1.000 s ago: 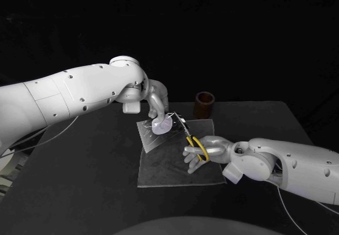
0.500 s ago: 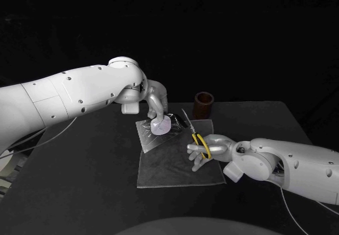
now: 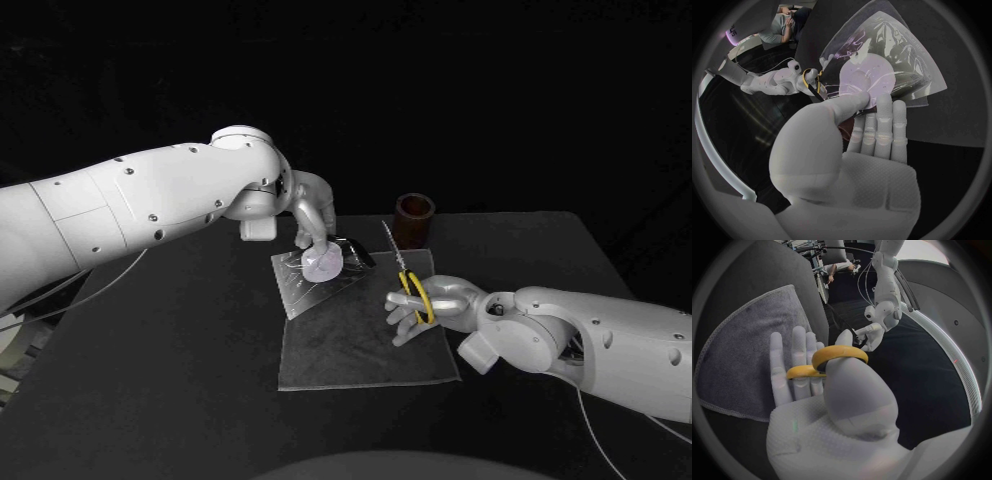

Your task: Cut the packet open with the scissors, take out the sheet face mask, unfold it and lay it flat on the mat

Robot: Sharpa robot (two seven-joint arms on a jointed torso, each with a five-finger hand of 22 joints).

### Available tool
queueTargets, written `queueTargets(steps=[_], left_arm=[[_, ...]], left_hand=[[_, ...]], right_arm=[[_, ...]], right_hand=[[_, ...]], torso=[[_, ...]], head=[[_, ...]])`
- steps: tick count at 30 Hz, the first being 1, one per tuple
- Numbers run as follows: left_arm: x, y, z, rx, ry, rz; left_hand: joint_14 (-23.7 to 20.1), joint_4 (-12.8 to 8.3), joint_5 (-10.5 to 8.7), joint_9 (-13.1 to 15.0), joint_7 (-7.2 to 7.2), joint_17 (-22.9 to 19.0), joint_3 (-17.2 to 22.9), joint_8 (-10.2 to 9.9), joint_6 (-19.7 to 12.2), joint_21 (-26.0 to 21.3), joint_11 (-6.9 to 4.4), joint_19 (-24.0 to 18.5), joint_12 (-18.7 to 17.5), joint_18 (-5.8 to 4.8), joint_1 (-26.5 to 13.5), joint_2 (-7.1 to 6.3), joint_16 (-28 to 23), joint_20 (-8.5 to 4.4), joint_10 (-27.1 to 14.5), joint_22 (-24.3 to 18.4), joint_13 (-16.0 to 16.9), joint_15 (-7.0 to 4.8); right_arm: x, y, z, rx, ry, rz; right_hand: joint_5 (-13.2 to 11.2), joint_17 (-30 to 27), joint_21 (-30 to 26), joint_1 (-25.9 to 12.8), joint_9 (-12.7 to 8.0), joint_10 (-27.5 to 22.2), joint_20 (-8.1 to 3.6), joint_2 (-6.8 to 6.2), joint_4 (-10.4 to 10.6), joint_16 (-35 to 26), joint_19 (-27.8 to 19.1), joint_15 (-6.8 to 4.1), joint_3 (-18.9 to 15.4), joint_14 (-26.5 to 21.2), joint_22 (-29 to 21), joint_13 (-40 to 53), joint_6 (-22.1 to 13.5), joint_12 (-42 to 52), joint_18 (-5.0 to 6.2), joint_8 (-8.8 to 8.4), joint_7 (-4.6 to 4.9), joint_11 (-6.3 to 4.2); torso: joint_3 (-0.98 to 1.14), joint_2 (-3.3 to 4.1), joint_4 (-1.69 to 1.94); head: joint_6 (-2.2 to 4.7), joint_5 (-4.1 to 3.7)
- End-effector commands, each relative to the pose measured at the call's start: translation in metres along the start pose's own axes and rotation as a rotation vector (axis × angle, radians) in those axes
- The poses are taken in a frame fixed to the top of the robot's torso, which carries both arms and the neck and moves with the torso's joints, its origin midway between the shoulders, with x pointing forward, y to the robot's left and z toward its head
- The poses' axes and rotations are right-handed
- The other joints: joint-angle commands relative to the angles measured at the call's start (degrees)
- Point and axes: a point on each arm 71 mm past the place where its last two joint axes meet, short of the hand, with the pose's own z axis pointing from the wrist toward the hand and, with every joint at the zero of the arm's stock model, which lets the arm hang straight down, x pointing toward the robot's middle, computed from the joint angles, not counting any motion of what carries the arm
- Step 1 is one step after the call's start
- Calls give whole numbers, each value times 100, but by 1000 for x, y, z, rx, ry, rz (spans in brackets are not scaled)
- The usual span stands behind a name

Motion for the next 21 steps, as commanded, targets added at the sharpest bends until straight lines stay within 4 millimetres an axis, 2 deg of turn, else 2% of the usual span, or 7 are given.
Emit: queueTargets(steps=[1,3,9,11,12,17,21], left_arm=[[1,0,-1,24,-7,12],[2,1,-1,24,-5,14],[5,4,0,22,7,8],[6,5,1,20,13,-2],[6,5,1,19,16,-8],[6,7,3,14,27,-34],[8,10,5,9,40,-62]], left_hand=[[3,-5,27,7,-6,-6,28,24,27,21,-207,24,34,79,1,64,29,-21,542,5,326,-31],[3,-5,27,7,-6,-6,28,24,27,21,-207,24,34,79,1,64,29,-21,542,5,326,-31],[2,-3,26,11,-6,-8,31,23,27,21,-207,22,37,78,-5,64,31,-21,541,4,328,-30],[2,-3,26,11,-6,-8,31,23,27,21,-207,22,37,78,-5,64,31,-21,541,4,328,-30],[1,-2,26,13,-6,-9,32,23,27,21,-206,21,38,78,-8,64,31,-21,540,3,329,-30],[1,-2,26,13,-6,-9,32,23,27,21,-206,21,38,78,-8,64,31,-21,540,3,329,-30],[1,-1,26,15,-5,-10,34,23,26,21,-206,20,39,77,-11,64,32,-21,539,2,330,-30]], right_arm=[[-1,6,-1,-73,-17,-2],[-2,8,-2,-88,-24,-8],[-1,16,-1,-128,-29,-17],[1,19,0,-141,-27,-17],[2,20,0,-147,-26,-16],[8,25,4,-165,-16,-10],[13,27,9,-169,-5,6]], right_hand=[[27,18,-34,449,35,420,16,316,-72,-47,-18,1,-111,-38,-10,-18,-35,-56,520,-62,-8,59],[22,26,-36,493,47,416,18,326,-101,-68,-21,2,-112,-35,-12,-30,-39,-87,521,-101,-4,60],[-28,13,-90,598,-165,172,95,388,-199,-342,-118,111,-137,-155,-48,-215,-111,-470,515,-678,156,205],[-63,-47,-99,626,-279,-63,137,381,-255,-502,-138,187,-131,-317,-55,-330,-147,-579,506,-867,240,305],[-64,-106,-116,610,-346,-261,175,338,-293,-627,-168,247,-134,-450,-65,-424,-149,-583,497,-970,295,374],[-51,-252,-153,537,-501,-493,254,217,-439,-872,-246,341,-134,-632,-90,-630,-155,-568,502,-1222,383,469],[-35,-439,-184,395,-629,-892,340,59,-634,-1125,-340,474,-131,-954,-116,-870,-373,-562,484,-1479,507,608]], torso=[[0,0,-1],[0,0,-1],[-4,1,-1],[-4,2,-1],[-4,1,0],[2,0,8],[-4,-2,-6]], head=[[14,12],[18,17],[32,15],[35,15],[39,11],[45,9],[51,7]])
